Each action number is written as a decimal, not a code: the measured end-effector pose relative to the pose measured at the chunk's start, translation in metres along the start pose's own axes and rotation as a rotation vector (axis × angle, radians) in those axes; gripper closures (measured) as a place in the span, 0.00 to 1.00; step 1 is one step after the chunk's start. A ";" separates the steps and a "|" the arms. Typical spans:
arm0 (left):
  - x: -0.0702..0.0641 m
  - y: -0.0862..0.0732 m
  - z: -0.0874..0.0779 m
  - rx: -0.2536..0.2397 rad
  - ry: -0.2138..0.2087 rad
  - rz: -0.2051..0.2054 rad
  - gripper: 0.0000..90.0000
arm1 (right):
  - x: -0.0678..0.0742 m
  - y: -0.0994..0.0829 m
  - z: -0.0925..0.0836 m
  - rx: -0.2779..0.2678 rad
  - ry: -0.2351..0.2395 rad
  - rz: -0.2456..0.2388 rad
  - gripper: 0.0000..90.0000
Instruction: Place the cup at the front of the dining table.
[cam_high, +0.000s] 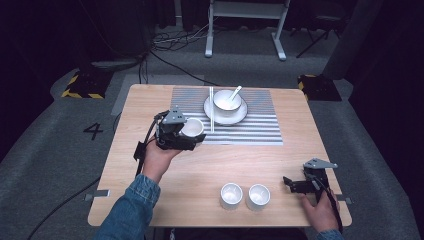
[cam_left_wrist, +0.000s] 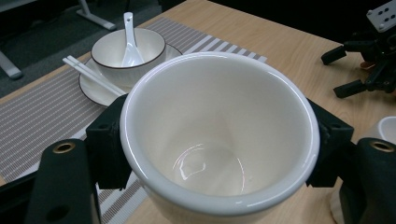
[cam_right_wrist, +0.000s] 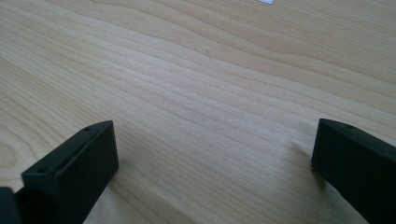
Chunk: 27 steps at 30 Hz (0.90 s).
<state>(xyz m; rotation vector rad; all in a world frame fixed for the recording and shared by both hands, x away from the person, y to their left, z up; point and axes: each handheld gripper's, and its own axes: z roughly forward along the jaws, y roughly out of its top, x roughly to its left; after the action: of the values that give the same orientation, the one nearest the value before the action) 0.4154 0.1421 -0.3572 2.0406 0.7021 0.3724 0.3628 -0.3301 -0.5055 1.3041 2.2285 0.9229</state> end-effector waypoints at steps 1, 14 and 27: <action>0.003 0.001 0.001 0.001 0.006 -0.002 0.30 | 0.000 0.000 0.000 0.000 0.000 -0.001 0.01; 0.035 0.018 0.025 -0.044 0.106 -0.005 0.30 | 0.000 0.000 0.000 0.000 -0.001 0.002 0.01; 0.081 0.006 0.073 -0.064 0.179 -0.176 0.30 | 0.000 0.000 0.000 0.000 -0.001 0.002 0.01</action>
<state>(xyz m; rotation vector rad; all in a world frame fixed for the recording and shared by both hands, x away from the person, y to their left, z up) 0.5185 0.1404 -0.3922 1.8841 0.9598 0.4722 0.3629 -0.3299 -0.5054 1.3062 2.2268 0.9226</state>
